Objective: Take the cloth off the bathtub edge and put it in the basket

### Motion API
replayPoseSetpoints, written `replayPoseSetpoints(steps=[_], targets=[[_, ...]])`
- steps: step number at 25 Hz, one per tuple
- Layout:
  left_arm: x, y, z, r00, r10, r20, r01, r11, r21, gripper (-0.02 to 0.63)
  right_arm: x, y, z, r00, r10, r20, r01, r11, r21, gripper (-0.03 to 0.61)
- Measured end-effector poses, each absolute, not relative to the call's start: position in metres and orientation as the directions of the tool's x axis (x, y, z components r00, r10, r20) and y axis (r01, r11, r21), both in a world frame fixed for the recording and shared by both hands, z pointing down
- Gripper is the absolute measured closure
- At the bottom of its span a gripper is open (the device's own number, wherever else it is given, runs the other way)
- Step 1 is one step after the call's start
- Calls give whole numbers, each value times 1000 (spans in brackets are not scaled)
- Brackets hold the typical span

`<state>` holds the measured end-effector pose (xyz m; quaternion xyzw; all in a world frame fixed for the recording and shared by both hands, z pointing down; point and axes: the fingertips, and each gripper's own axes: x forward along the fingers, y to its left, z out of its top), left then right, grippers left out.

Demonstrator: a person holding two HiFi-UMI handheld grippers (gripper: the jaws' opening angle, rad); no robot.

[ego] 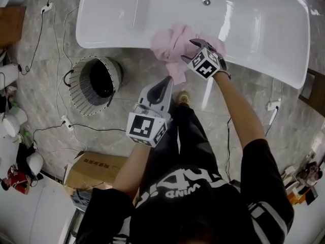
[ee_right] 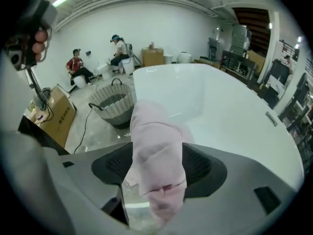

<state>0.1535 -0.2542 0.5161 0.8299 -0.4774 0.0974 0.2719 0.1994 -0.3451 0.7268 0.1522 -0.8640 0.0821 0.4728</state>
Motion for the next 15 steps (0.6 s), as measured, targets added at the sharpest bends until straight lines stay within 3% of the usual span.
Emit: replayPoseSetpoints(steps=[5, 15], targets=[[145, -253, 528, 515, -736, 440, -851, -376, 368, 603, 195, -352, 768, -461, -134, 877, -349, 936, -40, 299], [137, -250, 538, 511, -728, 457, -854, -367, 369, 602, 188, -349, 781, -425, -113, 898, -228, 974, 15, 299]])
